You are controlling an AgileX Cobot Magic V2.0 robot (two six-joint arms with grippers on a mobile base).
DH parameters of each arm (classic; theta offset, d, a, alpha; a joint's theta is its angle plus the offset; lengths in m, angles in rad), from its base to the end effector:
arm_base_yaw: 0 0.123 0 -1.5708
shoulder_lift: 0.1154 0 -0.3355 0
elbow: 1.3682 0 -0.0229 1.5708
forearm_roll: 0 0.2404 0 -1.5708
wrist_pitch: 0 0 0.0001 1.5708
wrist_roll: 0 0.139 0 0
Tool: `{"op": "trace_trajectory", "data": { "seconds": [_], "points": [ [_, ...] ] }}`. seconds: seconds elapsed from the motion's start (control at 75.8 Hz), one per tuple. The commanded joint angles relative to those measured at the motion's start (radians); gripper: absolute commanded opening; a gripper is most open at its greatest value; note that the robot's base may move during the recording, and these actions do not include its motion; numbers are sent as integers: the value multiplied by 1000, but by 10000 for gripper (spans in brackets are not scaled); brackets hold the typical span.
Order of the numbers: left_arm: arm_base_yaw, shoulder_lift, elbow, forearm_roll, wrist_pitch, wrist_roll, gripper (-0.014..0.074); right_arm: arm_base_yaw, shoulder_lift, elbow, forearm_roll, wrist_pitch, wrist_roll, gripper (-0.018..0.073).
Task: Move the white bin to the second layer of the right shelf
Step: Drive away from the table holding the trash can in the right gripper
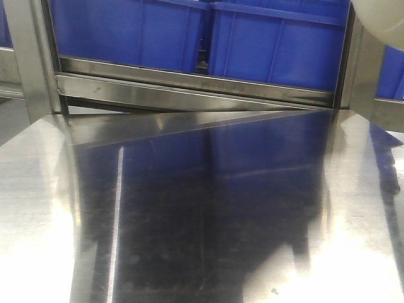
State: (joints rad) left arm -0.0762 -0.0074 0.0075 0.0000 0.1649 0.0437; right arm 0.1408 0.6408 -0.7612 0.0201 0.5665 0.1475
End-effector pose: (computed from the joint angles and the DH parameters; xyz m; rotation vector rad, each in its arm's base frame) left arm 0.0424 -0.0032 0.1920 0.0988 1.6457 -0.0248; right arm 0.1152 0.0178 0.3763 0.0157 1.9354 0.2142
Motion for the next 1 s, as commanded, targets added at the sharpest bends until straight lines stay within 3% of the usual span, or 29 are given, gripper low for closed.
{"op": "trace_trajectory", "data": {
  "seconds": [0.0,0.989],
  "points": [
    [-3,-14,37,0,-87,-5,85,-7,-6,-30,-3,-98,-7,55],
    [-3,-14,37,0,-87,-5,85,-7,-6,-30,-3,-98,-7,55]
  ]
}}
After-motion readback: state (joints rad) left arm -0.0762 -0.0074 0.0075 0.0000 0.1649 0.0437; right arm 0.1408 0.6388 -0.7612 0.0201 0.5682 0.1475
